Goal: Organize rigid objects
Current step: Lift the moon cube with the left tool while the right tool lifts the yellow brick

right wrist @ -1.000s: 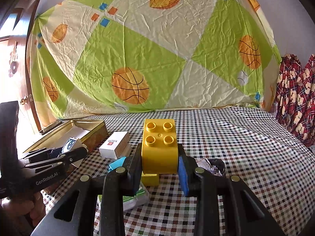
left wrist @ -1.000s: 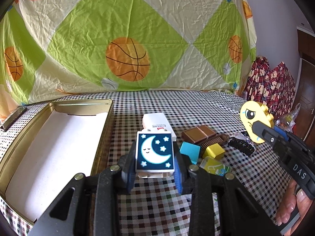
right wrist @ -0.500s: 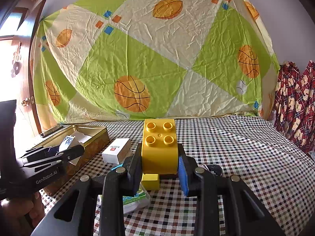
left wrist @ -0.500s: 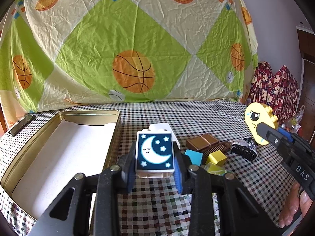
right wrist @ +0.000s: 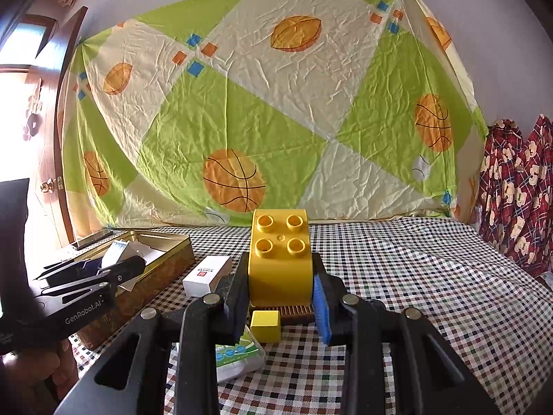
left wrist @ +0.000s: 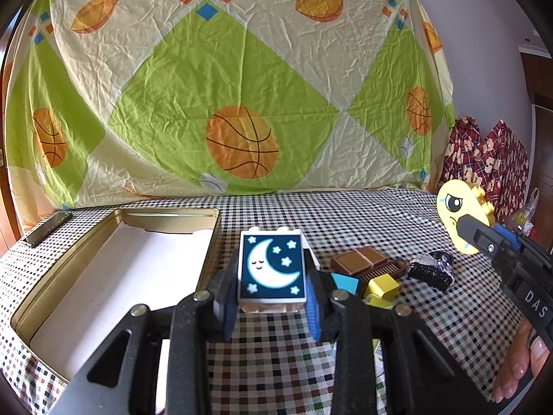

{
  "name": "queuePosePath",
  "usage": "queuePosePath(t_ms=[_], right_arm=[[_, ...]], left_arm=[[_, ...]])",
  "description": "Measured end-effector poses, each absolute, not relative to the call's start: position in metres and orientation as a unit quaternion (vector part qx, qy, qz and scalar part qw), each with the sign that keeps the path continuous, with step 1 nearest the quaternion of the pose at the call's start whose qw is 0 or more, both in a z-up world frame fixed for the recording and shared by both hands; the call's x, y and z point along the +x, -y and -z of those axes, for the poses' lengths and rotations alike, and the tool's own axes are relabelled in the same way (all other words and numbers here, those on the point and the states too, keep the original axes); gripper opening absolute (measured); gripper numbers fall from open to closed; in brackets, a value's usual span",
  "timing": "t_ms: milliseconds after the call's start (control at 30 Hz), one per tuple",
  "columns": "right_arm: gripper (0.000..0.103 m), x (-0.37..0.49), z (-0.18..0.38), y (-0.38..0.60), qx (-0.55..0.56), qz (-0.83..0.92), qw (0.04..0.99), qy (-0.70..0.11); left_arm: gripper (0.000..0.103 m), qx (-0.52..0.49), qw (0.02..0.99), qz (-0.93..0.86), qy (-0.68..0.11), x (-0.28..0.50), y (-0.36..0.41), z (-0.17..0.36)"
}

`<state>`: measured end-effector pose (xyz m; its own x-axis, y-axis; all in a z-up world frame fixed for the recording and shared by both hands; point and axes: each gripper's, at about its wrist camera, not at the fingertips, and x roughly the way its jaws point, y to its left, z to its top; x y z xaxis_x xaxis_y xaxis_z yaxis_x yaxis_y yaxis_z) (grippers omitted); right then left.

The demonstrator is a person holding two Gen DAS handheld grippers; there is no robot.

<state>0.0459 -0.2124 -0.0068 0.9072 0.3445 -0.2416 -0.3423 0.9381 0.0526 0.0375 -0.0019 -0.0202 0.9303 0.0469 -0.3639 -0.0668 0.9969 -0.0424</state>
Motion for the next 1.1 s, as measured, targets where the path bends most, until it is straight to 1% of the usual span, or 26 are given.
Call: queuePosePath(t_ms=[800,1100], right_arm=[[0.034,0.033,0.004,0.211,-0.005,-0.175,0.980,-0.090],[0.034,0.032,0.004,0.200,-0.012,-0.181,0.980,-0.086]], left_arm=[[0.031,-0.024,0.987,-0.039,-0.157,0.027,0.002,0.016],[0.031,-0.026,0.987,-0.059,-0.144,0.019,-0.011,0.014]])
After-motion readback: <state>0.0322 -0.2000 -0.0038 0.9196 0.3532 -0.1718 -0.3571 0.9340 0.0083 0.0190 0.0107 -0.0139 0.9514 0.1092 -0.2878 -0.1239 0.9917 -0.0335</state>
